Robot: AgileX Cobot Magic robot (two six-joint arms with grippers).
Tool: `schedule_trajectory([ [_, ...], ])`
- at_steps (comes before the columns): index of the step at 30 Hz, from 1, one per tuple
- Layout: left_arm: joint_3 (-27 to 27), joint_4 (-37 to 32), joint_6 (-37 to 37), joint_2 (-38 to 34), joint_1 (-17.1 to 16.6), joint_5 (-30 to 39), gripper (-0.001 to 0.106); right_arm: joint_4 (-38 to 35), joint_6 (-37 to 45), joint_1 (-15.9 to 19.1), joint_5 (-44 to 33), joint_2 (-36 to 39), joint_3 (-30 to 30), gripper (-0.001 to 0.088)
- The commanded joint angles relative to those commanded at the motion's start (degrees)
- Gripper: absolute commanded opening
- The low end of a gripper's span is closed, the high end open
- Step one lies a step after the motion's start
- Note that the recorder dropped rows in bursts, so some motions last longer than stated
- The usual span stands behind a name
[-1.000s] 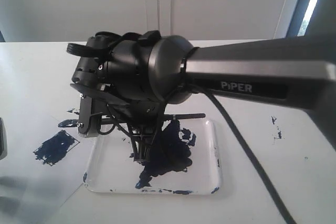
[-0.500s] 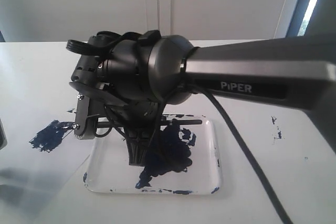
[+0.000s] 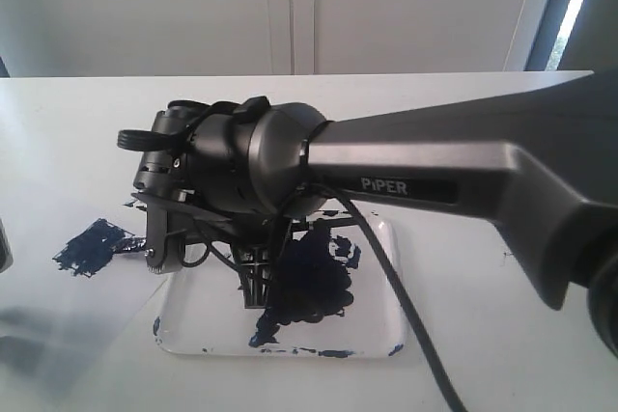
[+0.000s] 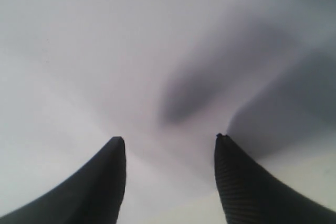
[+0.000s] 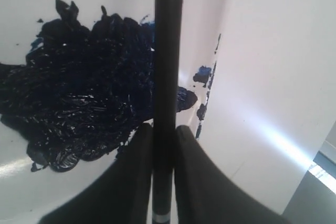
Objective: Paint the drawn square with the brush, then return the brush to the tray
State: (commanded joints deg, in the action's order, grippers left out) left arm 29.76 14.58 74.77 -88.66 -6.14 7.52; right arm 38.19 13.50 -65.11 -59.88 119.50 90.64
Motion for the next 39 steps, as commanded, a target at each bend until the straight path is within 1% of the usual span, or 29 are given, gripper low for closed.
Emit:
schedule_trajectory([
  [10,0.00,0.00,0.00,0.00,0.00,1.04,0.056,2.72,-0.72,0.00,0.92,0.00,0.00,0.0000],
  [22,0.00,0.00,0.00,0.00,0.00,1.04,0.056,2.82,-0.72,0.21,2.19,0.00,0.00,0.0000],
  [32,0.00,0.00,0.00,0.00,0.00,1.04,0.056,3.04,-0.72,0.19,2.00,2.00,0.00,0.0000],
  [39,0.00,0.00,0.00,0.00,0.00,0.94,0.056,5.03,-0.88,0.35,1.97,2.00,0.00,0.0000],
])
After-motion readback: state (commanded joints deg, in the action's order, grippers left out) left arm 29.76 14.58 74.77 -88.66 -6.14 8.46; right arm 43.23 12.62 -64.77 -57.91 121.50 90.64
